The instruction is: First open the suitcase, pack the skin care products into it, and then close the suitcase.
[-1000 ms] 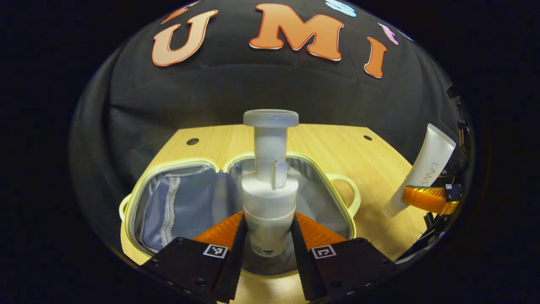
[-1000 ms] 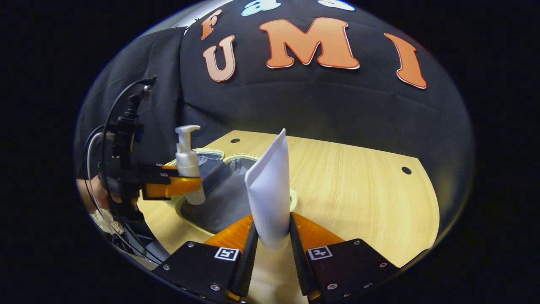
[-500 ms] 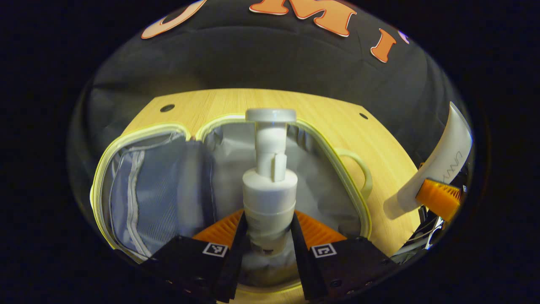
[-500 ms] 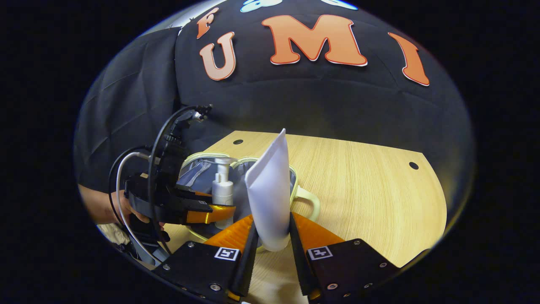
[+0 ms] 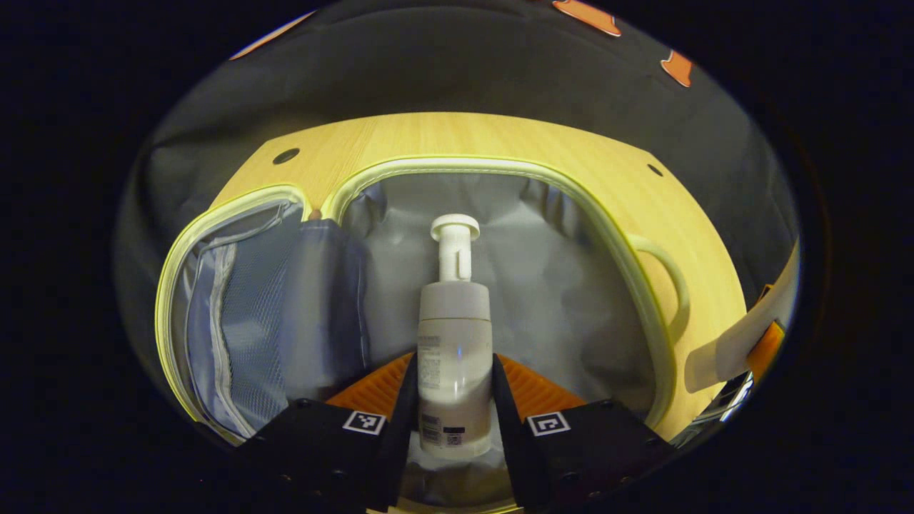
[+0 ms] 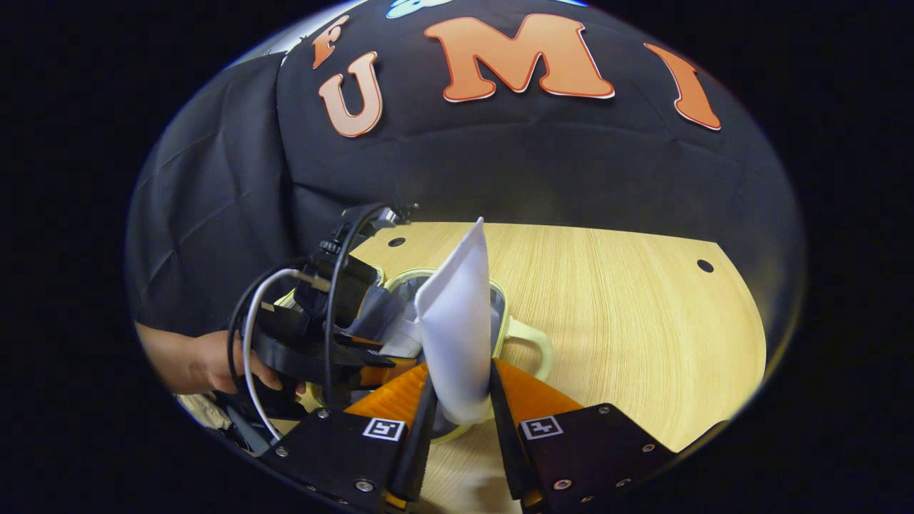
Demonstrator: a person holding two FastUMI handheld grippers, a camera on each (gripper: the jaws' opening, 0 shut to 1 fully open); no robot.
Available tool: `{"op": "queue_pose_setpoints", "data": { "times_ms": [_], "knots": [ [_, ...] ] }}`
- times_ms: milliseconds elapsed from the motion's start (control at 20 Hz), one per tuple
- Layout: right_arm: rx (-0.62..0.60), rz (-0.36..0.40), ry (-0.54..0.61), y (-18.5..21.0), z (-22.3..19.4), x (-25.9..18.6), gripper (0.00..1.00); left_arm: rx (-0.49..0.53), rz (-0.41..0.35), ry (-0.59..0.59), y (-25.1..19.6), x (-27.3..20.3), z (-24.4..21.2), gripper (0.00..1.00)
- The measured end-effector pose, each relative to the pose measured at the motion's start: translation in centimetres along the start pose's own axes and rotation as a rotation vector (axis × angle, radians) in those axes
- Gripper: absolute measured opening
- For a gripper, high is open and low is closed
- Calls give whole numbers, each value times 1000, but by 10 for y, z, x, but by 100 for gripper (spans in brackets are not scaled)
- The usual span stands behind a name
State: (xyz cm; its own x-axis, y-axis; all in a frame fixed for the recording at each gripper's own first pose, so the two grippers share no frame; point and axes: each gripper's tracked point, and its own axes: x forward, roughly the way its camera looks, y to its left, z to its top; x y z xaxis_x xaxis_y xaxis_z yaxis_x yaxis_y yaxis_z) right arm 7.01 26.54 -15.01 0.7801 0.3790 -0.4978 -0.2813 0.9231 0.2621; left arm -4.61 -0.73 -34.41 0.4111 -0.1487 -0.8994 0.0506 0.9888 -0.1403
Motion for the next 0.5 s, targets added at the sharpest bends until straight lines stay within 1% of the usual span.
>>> {"op": "queue_pose_setpoints", "data": {
  "times_ms": [50, 150, 250, 400, 500],
  "knots": [
    [4, 0, 0, 0, 2, 2, 45, 4, 1, 2, -1, 2, -1, 57],
    [10, 8, 9, 1, 2, 8, 45, -1, -28, -25, -4, -1, 2, 61],
    [3, 12, 20, 1, 2, 14, 45, -15, -57, -63, -9, -10, 6, 69],
    [7, 26, 40, 1, 1, 22, 45, -12, -46, -154, 0, -31, 14, 85],
    [1, 34, 56, 4, -1, 27, 45, -21, -28, -223, 12, -46, 22, 89]
  ]
}}
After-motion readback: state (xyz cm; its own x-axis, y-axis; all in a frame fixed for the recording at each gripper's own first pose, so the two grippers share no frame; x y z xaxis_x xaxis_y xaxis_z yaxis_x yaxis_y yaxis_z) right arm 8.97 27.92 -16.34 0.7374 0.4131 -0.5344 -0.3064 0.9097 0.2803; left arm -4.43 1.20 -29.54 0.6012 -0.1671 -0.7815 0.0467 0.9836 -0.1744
